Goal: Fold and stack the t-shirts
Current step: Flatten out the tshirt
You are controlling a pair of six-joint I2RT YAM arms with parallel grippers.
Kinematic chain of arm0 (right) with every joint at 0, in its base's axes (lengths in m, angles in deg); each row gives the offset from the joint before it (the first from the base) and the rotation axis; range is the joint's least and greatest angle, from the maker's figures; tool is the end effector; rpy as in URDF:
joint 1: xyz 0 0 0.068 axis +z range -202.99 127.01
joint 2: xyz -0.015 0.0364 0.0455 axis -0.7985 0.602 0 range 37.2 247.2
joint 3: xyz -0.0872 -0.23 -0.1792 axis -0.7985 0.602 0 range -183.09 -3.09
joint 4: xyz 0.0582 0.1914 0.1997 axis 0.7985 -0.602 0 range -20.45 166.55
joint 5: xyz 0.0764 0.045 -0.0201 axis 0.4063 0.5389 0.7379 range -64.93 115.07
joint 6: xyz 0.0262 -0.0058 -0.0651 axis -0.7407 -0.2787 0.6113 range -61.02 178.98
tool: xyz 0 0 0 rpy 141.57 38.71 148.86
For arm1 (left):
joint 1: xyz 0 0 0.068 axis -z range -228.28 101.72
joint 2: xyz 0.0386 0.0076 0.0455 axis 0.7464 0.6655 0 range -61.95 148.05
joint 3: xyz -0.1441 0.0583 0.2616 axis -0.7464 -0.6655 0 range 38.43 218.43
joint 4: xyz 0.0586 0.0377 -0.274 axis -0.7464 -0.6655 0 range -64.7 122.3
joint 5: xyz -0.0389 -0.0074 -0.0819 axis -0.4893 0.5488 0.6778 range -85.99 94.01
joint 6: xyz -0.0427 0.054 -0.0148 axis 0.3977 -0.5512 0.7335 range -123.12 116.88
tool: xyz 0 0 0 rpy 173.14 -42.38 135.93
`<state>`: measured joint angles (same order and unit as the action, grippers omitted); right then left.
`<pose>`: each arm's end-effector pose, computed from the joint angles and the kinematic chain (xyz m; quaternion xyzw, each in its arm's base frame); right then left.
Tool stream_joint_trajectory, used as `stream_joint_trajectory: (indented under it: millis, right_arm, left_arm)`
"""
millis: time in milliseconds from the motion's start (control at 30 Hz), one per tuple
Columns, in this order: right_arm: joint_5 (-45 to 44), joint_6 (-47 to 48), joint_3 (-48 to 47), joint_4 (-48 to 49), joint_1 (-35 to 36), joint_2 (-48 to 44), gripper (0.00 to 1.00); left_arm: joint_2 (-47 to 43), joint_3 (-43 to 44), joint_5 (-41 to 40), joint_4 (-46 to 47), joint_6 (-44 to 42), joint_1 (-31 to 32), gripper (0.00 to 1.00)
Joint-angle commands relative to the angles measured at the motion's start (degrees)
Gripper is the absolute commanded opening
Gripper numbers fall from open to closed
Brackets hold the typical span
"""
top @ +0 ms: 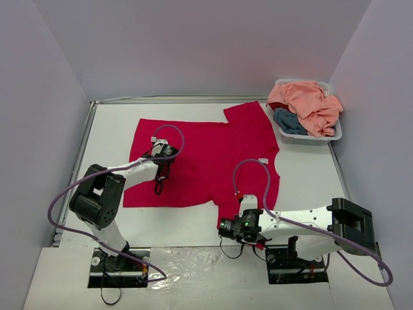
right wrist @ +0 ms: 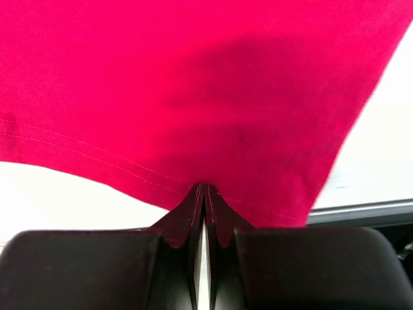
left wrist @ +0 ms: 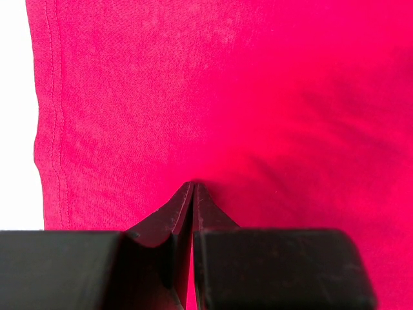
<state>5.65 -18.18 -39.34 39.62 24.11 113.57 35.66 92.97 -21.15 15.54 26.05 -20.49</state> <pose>0.0684 0.2122 0.1500 0.0195 0.9794 0.0710 0.1881 0.3292 -0.1458 0.1594 -0.0680 0.9416 0.0637 0.3236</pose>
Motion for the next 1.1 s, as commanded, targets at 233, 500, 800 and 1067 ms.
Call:
stream_joint_trajectory:
  millis: [233, 500, 800, 1067]
  right_arm:
    - [-2.3, -0.6, -3.4, -7.5, 0.6, -3.6, 0.00]
    - [-4.3, 0.9, -9.6, -8.9, 1.3, -4.0, 0.00]
    - [-15.7, 3.7, -18.4, -9.3, 0.8, -2.9, 0.00]
    - [-29.6, 18.4, -31.5, -8.7, -12.7, 8.1, 0.00]
  left_arm:
    - [-2.1, 1.1, 0.1, -2.7, 0.7, 0.2, 0.02]
    - [-3.1, 0.7, -0.3, -2.5, 0.8, 0.2, 0.04]
    - [-4.4, 0.7, -0.5, -2.4, 0.7, 0.2, 0.05]
    - [-4.4, 0.4, -0.4, -2.1, 1.0, 0.2, 0.05]
